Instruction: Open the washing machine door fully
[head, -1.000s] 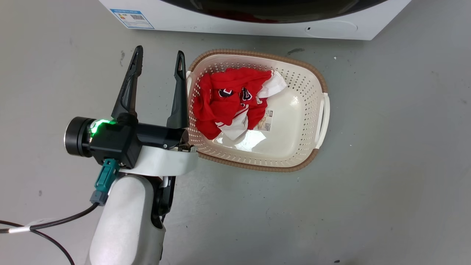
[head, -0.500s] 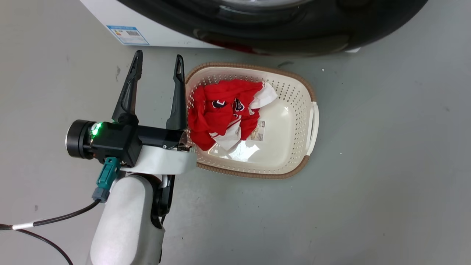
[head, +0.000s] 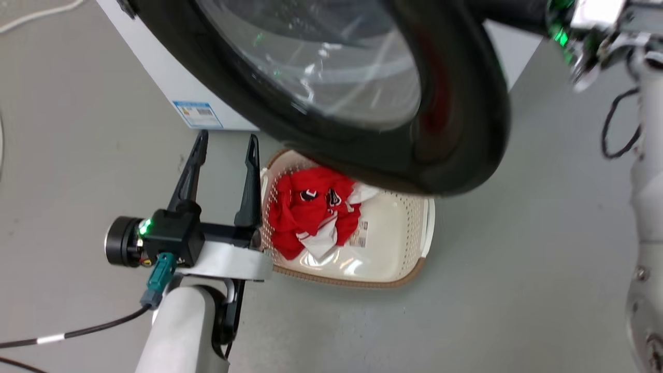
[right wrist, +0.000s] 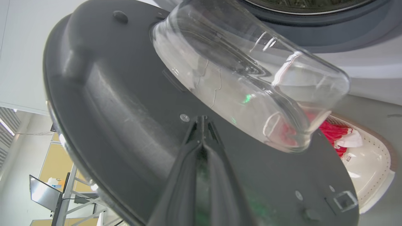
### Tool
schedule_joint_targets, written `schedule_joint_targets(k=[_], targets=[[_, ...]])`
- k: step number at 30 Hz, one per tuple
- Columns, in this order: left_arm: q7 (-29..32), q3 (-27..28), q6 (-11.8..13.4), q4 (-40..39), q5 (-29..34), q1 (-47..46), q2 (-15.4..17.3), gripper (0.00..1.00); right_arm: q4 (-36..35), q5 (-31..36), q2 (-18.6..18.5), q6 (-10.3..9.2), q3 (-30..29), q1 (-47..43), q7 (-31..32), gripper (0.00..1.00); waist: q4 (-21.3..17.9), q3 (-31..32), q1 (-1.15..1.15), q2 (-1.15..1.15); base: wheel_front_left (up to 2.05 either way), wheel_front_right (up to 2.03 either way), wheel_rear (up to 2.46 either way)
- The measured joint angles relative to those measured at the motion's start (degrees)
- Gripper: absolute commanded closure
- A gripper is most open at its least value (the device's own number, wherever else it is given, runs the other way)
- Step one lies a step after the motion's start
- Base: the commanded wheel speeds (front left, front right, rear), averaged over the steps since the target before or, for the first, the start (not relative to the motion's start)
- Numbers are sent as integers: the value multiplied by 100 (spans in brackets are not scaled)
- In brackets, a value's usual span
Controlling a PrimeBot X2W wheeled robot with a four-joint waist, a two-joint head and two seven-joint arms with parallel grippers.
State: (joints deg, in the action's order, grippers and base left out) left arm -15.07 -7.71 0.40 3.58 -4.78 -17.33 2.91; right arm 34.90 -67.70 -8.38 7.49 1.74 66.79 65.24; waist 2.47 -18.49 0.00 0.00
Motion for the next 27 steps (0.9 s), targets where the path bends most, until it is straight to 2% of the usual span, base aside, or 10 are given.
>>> schedule_joint_targets(k=[12,19,27], targets=[[0,43,-151,143,-15,668,0,0,-227,-15,441,0,-24,-1222,127,100,104,1062,-1,0,0,0,0],[0,9,-174,152,-111,754,0,0,-436,-121,504,0,236,-1516,186,100,238,1255,-1,0,0,0,0],[0,-43,-172,200,-115,786,0,0,-569,-734,531,0,882,-1827,-53,100,346,1416,-1,0,0,0,0]])
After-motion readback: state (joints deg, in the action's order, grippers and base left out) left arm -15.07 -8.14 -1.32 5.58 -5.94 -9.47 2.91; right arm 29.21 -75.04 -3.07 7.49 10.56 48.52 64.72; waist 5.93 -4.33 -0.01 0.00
